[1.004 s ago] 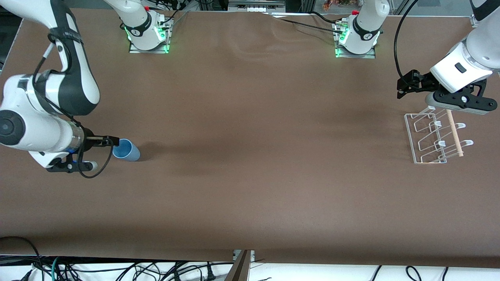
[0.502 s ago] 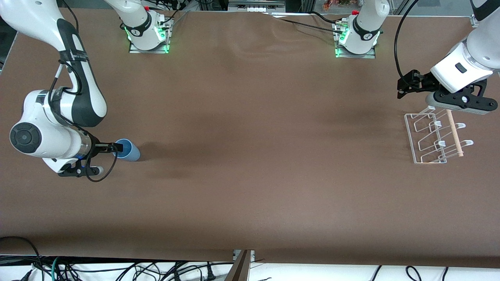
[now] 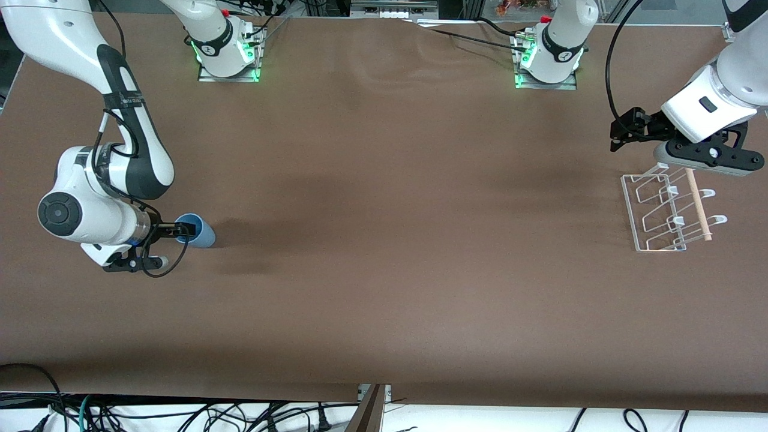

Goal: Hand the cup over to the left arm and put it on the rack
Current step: 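Close the right gripper on the blue cup's rim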

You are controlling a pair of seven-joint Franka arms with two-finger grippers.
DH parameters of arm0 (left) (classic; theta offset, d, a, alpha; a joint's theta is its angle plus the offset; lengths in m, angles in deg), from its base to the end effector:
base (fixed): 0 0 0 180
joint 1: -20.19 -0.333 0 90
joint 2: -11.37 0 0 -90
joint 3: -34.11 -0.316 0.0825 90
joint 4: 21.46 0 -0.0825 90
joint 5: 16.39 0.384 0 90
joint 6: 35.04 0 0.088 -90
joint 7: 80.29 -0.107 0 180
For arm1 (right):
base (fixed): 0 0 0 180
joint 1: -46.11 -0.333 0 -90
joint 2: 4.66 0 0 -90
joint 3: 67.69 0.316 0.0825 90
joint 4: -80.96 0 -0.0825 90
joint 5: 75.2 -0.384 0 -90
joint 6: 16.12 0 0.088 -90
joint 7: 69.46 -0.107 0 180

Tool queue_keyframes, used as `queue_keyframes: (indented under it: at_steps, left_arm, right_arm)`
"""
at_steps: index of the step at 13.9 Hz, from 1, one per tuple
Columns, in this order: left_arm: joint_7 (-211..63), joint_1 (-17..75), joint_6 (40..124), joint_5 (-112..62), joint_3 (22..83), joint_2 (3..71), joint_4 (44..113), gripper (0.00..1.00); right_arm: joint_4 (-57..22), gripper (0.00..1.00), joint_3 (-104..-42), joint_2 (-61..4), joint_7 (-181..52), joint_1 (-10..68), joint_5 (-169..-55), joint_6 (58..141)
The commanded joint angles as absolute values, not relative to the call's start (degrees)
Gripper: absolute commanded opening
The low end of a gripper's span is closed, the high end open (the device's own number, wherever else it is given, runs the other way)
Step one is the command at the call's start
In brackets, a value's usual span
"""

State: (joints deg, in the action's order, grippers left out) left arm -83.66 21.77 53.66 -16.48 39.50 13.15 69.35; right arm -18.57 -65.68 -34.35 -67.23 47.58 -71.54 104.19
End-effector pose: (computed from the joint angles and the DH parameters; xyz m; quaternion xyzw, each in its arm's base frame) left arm 0.5561 -0.0673 0.5987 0.9954 -0.0901 -0.0339 0.0012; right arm 0.6483 0.0012 0.2686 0.9960 0.0407 -0.0776 0.0163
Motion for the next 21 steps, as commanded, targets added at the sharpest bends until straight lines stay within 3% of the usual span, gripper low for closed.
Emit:
queue_keyframes:
  at_steps: [1,2,5,8,10,17,21]
  left_arm:
    - [-84.6,21.69,52.59,-16.83,39.3,13.39,68.27,1.0]
    - [-84.6,21.69,52.59,-16.83,39.3,13.39,68.19,1.0]
    - [-84.6,21.69,52.5,-16.83,39.3,13.39,68.27,1.0]
    - [-84.6,21.69,52.5,-16.83,39.3,13.31,68.27,1.0]
    - [-84.6,21.69,52.33,-16.83,39.3,13.31,68.27,1.0]
    - [-84.6,21.6,52.24,-16.83,39.3,13.31,68.27,1.0]
    - [-84.6,21.6,52.15,-16.83,39.3,13.31,68.27,1.0]
  right_arm:
    - [-20.73,1.0,-65.05,-34.01,-65.15,49.28,-70.98,106.93]
    - [-20.73,0.98,-64.97,-34.1,-65.15,49.28,-71.07,107.02]
    - [-20.73,0.56,-64.97,-34.8,-65.24,49.28,-71.42,107.19]
    - [-20.55,0.28,-64.79,-34.89,-66.03,48.93,-71.77,106.58]
    - [-20.55,0.02,-64.53,-34.98,-65.94,48.84,-71.86,106.49]
    - [-16.52,0.0,-63.83,-35.77,-65.42,48.05,-76.24,106.32]
    - [-10.9,0.0,-58.48,-35.51,-65.68,48.05,-79.14,101.14]
